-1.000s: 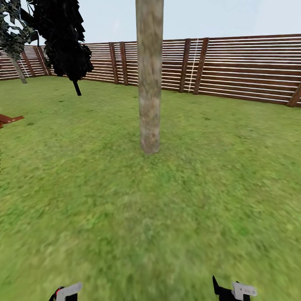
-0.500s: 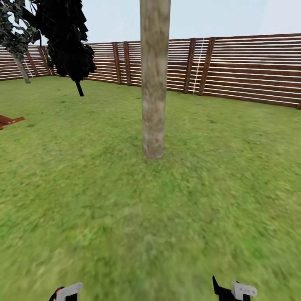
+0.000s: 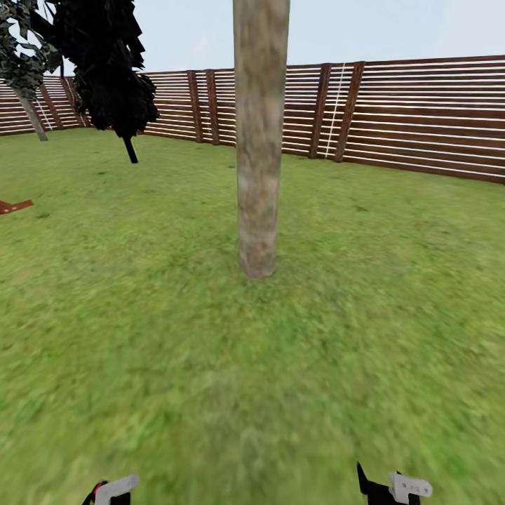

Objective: In the garden, pick up the pesticide atomizer on the floor and spray pesticide onto both trees until each tree trunk is fully covered.

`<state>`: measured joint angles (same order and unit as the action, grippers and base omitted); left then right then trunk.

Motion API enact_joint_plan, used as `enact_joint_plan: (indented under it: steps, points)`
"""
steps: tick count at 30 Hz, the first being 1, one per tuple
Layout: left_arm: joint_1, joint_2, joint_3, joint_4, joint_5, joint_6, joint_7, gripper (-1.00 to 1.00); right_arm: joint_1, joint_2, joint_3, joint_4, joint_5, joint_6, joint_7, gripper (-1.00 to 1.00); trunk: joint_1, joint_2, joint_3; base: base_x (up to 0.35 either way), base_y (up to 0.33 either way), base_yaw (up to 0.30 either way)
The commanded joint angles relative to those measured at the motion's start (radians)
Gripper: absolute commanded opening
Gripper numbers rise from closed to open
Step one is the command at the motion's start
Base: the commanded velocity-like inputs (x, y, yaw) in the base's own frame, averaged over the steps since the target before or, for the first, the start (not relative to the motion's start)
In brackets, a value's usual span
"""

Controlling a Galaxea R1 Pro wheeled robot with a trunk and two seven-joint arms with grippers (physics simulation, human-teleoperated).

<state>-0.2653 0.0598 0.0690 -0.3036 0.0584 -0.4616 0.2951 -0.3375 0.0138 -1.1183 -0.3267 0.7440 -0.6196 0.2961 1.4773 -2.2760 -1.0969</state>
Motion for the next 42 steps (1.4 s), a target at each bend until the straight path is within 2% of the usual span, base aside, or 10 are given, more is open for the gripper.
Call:
enact_joint_plan:
  steps: [1, 7, 10, 11, 12, 16, 20, 25, 30, 42]
  points:
    - [0.0, 0.0, 0.0, 0.0, 0.0, 0.0, 0.0, -1.0, 0.0, 0.0, 0.0, 0.0, 0.0, 0.0, 0.0, 1.0, 0.0, 0.0, 0.0, 0.339, 0.0, 0.0]
    - [0.0, 0.0, 0.0, 0.0, 0.0, 0.0, 0.0, -1.0, 0.0, 0.0, 0.0, 0.0, 0.0, 0.0, 0.0, 1.0, 0.0, 0.0, 0.0, 0.339, 0.0, 0.0]
    - [-0.018, 0.017, -0.02, -0.017, -0.02, 0.018, -0.017, -1.0, -0.017, -0.013, 0.017, -0.017, 0.016, -0.003, 0.017, 1.0, 0.0, 0.0, 0.0, 0.0, 0.0, 0.0]
    - [-0.023, 0.023, -0.015, -0.019, -0.028, 0.024, -0.023, -1.0, -0.015, -0.007, 0.022, -0.023, 0.021, -0.004, 0.023, 1.0, 0.0, 0.0, 0.0, 0.0, 0.0, 0.0]
    - [-0.018, 0.017, -0.009, -0.016, -0.03, 0.017, -0.024, -1.0, -0.01, -0.002, 0.028, -0.017, 0.015, -0.007, 0.017, 1.0, 0.0, 0.0, 0.0, 0.0, 0.0, 0.0]
    - [0.006, -0.006, 0.015, -0.015, -0.003, -0.005, -0.001, -1.0, 0.013, 0.001, 0.005, -0.013, -0.006, -0.01, -0.006, 1.0, 0.0, 0.0, 0.0, 0.144, 0.0, 0.0]
    - [0.02, -0.014, 0.013, -0.016, 0.022, -0.027, 0.022, -1.0, 0.027, 0.0, -0.018, -0.014, -0.015, -0.011, -0.022, 1.0, 0.0, 0.0, 0.0, 0.307, 0.0, 0.0]
    - [0.019, -0.014, 0.011, -0.017, 0.021, -0.032, 0.05, -1.0, 0.028, -0.001, -0.046, -0.014, -0.013, -0.01, -0.02, 1.0, 0.0, 0.0, 0.0, 0.335, -0.007, 0.0]
    - [0.019, -0.014, 0.01, -0.017, 0.021, -0.032, 0.058, -1.0, 0.028, -0.001, -0.048, -0.014, -0.012, -0.009, -0.019, 1.0, 0.0, 0.0, 0.0, 0.311, -0.108, -0.037]
    - [0.019, -0.005, 0.011, -0.039, 0.021, -0.031, 0.056, -1.0, 0.028, 0.0, -0.047, -0.014, -0.012, -0.009, -0.018, 1.0, 0.0, 0.0, 0.0, 0.323, -0.065, -0.225]
